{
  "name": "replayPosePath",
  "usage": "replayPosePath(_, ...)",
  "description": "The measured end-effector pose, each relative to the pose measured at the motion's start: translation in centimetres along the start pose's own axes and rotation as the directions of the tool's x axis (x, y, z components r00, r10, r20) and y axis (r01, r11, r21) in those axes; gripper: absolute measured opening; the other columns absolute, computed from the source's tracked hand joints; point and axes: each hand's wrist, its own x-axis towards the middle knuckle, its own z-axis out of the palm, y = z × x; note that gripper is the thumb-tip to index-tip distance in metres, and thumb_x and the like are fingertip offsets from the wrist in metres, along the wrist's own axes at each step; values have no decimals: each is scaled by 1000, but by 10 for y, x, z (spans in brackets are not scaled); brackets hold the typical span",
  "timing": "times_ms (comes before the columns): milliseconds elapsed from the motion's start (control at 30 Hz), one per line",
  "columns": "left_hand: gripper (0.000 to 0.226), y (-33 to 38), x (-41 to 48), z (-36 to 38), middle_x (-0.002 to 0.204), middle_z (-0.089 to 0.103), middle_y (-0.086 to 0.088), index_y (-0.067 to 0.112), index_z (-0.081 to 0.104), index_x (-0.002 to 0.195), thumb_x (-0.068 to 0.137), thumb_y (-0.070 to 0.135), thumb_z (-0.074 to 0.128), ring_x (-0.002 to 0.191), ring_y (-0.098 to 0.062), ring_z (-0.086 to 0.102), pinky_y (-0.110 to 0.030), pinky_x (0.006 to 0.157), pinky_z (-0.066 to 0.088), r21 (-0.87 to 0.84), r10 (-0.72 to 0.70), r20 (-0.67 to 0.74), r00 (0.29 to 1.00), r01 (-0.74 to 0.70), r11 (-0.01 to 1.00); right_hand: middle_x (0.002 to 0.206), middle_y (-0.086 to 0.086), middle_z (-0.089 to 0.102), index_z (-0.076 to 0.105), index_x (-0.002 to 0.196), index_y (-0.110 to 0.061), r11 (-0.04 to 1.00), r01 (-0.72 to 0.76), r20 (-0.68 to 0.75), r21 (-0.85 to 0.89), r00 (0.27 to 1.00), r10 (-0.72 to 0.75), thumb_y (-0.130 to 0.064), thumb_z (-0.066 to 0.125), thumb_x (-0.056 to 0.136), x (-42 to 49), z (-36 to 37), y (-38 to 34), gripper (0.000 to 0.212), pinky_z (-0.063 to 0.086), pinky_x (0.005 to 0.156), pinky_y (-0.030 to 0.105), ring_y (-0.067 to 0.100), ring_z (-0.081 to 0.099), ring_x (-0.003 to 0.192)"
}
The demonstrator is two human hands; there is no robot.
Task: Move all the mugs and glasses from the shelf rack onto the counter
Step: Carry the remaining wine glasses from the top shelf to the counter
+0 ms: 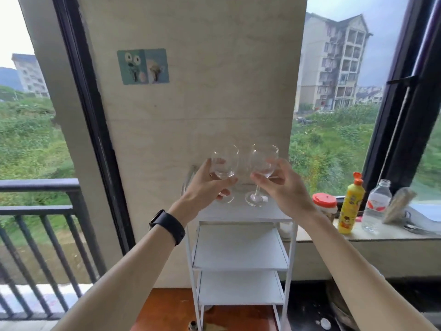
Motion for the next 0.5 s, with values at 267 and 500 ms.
replayPosePath(267, 49, 4, -49, 76, 88, 69, -5, 19, 55, 123, 82, 20, 81, 68, -20, 68, -35, 64, 54, -34, 20, 329, 944, -9, 999, 109, -13, 76, 60, 126, -42, 998, -51, -105, -42, 993, 47, -63, 79, 74, -115, -70, 7, 60, 58, 81, 28, 8, 73, 97)
replayPosePath(500, 54, -18, -119, 212, 101, 73, -1, 18, 56, 128, 80, 15, 82, 72, -6, 69, -17, 58, 50, -58, 4, 615, 789, 41, 997, 113, -8, 75, 63, 121, -45, 957, -282, -330, -71, 912, 244, -62, 83, 70, -256, -157, 37, 57, 56, 93, 43, 16, 71, 105)
